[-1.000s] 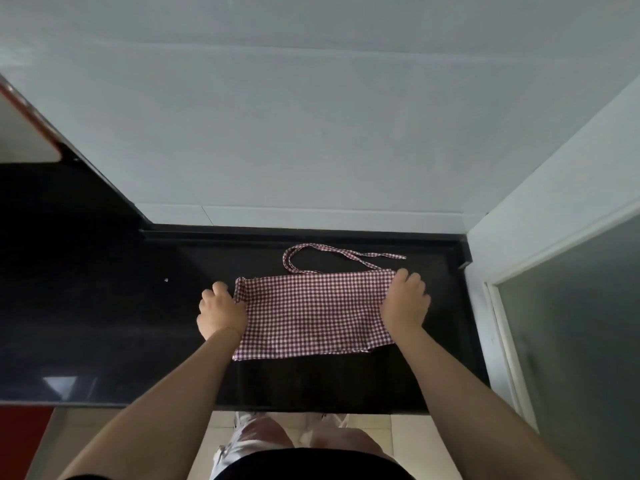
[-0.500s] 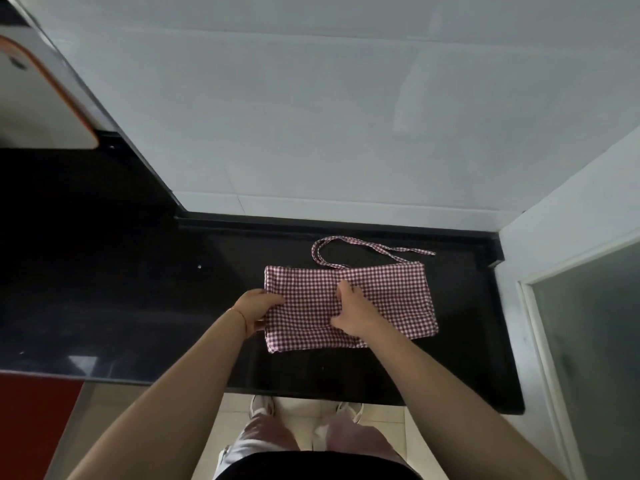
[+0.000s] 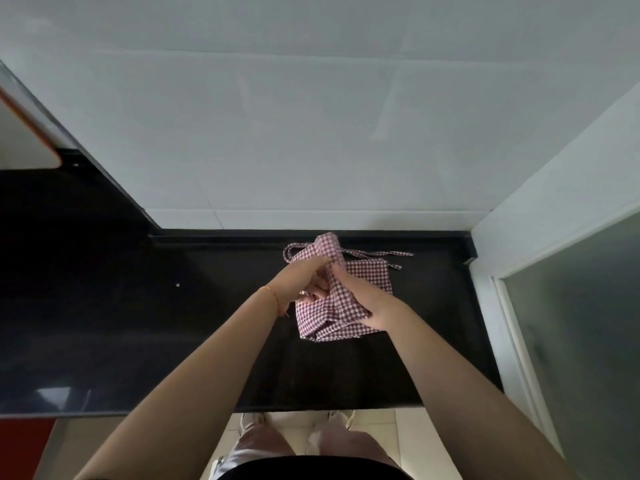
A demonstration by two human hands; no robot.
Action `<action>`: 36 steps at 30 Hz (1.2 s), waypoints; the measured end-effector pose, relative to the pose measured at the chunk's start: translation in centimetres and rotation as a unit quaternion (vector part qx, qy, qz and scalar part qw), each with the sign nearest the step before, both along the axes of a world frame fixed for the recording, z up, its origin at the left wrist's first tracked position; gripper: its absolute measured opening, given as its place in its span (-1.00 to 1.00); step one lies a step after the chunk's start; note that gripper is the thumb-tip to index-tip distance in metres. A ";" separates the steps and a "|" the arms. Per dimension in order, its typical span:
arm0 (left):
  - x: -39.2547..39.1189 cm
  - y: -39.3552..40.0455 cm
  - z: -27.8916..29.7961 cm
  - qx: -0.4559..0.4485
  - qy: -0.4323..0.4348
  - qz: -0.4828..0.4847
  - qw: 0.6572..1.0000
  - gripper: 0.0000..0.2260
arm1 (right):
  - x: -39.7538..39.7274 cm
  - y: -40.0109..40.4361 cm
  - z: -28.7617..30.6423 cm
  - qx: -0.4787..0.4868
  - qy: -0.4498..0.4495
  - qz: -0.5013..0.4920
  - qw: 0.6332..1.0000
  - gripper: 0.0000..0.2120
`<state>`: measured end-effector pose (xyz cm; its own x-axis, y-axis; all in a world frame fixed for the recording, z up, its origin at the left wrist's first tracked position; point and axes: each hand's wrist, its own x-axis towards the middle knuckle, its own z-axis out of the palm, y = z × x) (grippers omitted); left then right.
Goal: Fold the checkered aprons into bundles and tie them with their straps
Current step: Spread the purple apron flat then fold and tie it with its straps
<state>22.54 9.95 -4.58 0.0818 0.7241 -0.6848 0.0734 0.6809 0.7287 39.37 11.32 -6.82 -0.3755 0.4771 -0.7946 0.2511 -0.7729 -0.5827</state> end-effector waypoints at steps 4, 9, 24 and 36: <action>1.9 0.2 -1.4 -0.005 0.012 -0.029 0.999 -0.67 | 1.9 1.2 -1.2 0.086 -0.209 0.051 0.973 -0.21; 2.2 -0.4 -3.6 0.106 0.235 0.068 0.964 -0.82 | 4.0 2.2 -2.1 0.093 -0.246 0.056 0.963 -0.84; -2.2 -1.2 -4.2 0.026 0.113 0.283 0.952 -0.72 | -1.9 1.2 0.7 0.062 0.058 0.122 0.989 -0.50; -6.3 -6.6 -5.0 0.263 0.487 -0.298 0.778 -0.50 | -5.4 -5.4 -3.8 0.350 -0.472 0.351 0.729 -0.30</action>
<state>16.20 3.33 -9.54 0.1384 0.9574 -0.2536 0.9531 -0.0591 0.2970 34.00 5.92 -10.61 -0.1649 0.8435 -0.5111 0.9863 0.1423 -0.0832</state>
